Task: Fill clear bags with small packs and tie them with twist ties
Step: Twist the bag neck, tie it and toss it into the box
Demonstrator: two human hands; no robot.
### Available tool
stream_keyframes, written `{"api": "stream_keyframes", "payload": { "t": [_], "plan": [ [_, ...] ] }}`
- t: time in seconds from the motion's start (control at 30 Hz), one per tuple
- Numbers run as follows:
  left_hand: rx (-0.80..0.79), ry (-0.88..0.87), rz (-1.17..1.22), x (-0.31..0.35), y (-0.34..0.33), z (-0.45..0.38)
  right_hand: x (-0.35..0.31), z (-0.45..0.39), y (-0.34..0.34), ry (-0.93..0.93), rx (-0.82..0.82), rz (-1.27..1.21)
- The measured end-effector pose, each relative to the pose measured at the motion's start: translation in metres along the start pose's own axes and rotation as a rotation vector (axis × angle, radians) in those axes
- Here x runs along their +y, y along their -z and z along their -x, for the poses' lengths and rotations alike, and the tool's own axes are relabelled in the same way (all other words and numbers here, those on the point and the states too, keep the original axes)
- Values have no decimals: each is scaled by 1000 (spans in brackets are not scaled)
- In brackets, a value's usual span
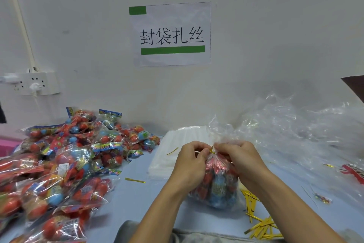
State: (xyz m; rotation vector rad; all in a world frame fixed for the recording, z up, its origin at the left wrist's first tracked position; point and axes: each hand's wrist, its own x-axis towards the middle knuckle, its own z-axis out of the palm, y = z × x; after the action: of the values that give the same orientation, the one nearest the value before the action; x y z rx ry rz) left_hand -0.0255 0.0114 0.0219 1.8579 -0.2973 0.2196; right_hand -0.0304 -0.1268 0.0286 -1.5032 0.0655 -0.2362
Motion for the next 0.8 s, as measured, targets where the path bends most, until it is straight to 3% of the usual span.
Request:
{"api": "stream_keyframes", "payload": {
  "t": [0.27,0.43,0.8],
  "plan": [
    [-60,-88,44,4,3,4,0,1,0,30,-16,-13],
    [44,-51,198,8,2,4,1,0,3,71,-32,28],
    [12,-72,51,5,2,3,2,2,-1,134,-24,117]
  ]
}}
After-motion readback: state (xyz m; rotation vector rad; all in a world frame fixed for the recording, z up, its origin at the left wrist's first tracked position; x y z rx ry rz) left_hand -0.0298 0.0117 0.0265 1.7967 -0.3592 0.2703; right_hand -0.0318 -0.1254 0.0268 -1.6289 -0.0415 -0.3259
